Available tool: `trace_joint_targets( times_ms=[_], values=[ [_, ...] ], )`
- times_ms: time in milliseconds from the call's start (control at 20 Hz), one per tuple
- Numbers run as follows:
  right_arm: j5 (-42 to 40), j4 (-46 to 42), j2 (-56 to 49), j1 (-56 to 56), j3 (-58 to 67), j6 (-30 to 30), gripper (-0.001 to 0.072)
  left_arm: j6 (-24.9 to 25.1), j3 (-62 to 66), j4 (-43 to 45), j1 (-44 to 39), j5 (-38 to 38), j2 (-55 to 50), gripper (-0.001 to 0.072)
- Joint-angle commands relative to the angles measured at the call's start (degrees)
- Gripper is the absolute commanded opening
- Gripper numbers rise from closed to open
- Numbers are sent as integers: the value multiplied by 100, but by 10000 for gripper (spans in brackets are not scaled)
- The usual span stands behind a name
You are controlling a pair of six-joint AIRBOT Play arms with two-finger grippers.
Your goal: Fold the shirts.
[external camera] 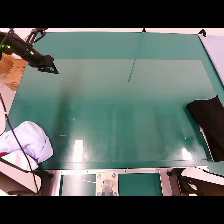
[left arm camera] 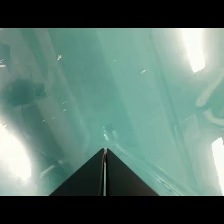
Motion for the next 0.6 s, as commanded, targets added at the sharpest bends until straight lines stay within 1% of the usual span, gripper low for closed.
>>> trace_joint_targets(
  times_ms=[0, 50, 150, 200, 300, 400, 450, 550],
  values=[
    [-579, 883, 122, 680, 378, -251, 16, -173, -138, -103, 2, 48, 234, 20],
    [-796, 935, 251, 1012, 310, -271, 14, -229, -398, -109, 2, 55, 417, 20],
    [-1113, 931, 621, 1768, -96, -509, 14, -229, -1215, -120, 2, 234, 896, 20],
    [-1222, 918, 879, 2153, -455, -588, 14, -190, -1821, -118, 2, 404, 1244, 20],
    [-1537, 914, 1622, 3016, -1596, -592, 14, -129, -3187, -118, 2, 719, 2028, 20],
    [-1904, 935, 2374, 3803, -2774, -402, 14, -109, -4564, -105, 2, 1156, 2850, 20],
    [-2151, 935, 2715, 4175, -3305, -223, 14, -81, -5080, -85, 2, 1303, 3171, 21],
    [-2559, 938, 3156, 4708, -3910, -90, 14, 22, -5772, -42, 4, 1423, 3622, 21]
  ],
)
